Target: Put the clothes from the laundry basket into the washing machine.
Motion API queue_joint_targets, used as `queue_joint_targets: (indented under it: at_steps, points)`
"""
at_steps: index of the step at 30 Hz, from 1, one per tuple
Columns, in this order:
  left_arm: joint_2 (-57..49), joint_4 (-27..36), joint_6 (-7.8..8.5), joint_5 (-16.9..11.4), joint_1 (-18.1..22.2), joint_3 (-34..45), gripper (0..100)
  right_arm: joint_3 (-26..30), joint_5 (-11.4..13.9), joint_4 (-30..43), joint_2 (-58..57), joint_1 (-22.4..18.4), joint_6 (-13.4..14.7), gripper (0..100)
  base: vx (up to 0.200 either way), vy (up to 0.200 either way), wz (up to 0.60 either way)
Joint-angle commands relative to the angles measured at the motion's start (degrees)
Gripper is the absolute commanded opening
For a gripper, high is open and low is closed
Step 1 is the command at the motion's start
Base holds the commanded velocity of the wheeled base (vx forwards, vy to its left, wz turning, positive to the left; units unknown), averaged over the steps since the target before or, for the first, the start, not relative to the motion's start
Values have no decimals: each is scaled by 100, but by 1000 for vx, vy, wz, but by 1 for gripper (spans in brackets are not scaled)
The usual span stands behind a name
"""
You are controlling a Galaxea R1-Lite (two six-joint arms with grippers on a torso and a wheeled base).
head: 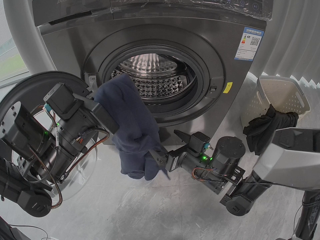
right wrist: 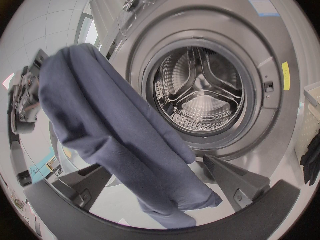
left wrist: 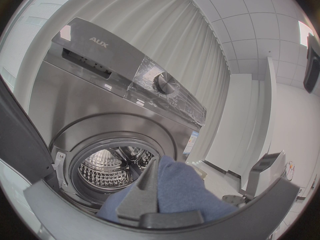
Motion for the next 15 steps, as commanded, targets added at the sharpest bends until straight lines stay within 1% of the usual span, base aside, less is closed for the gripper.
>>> queue_joint_targets:
  at_steps: [1, 4, 15]
  points:
    - [-175, -1, -2, -32, -84, -7, 0, -410, -8, -6, 663, -38, 3, 100, 0, 0, 0]
    - [-236, -1, -11, -41, -154, -42, 0, -761, -8, 3, 892, -29, -6, 100, 0, 0, 0]
    - [-236, -1, -28, -58, -163, 11, 0, -1280, 18, 3, 1235, -38, -15, 100, 0, 0, 0]
